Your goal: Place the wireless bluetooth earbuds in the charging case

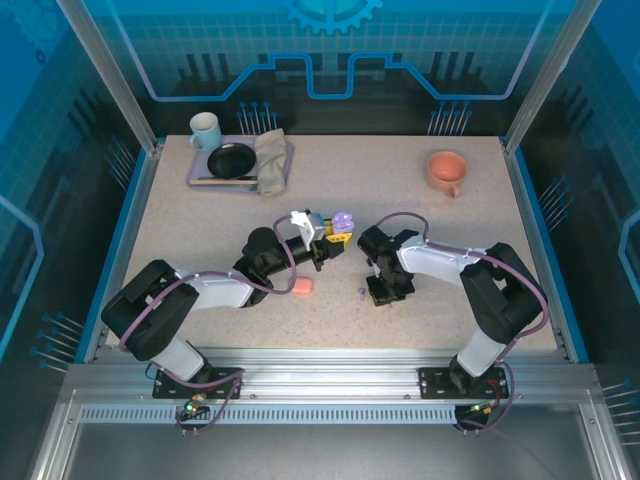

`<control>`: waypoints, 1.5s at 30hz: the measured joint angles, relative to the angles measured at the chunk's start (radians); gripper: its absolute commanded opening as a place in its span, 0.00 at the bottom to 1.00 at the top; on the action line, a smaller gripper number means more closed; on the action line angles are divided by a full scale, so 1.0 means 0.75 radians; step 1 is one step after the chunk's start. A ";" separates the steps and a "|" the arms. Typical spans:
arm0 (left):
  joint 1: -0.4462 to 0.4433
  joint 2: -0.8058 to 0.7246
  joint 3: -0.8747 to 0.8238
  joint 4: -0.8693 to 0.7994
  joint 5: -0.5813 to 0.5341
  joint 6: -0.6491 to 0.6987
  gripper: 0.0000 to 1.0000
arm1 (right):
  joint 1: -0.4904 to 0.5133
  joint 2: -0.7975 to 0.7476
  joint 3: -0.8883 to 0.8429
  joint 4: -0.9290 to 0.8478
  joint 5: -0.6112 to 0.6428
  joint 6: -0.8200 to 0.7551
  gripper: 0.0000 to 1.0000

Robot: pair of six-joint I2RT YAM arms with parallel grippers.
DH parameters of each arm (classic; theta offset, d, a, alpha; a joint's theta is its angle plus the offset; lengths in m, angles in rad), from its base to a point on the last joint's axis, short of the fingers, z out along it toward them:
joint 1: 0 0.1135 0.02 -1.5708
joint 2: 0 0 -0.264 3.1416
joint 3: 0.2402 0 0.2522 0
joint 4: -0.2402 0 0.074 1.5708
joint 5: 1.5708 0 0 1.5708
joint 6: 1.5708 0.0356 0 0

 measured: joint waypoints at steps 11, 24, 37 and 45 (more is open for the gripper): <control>0.000 0.000 0.001 -0.008 0.000 0.000 0.00 | 0.000 -0.022 0.005 0.016 0.013 0.003 0.11; 0.001 0.000 0.015 -0.029 0.000 0.001 0.00 | -0.053 -0.256 0.008 0.033 0.028 0.054 0.08; 0.002 0.002 0.043 -0.041 0.001 0.001 0.00 | -0.139 -0.375 0.033 0.045 0.004 0.074 0.06; 0.002 0.002 0.043 -0.045 0.001 0.001 0.00 | -0.143 -0.260 -0.095 0.143 0.009 0.075 0.05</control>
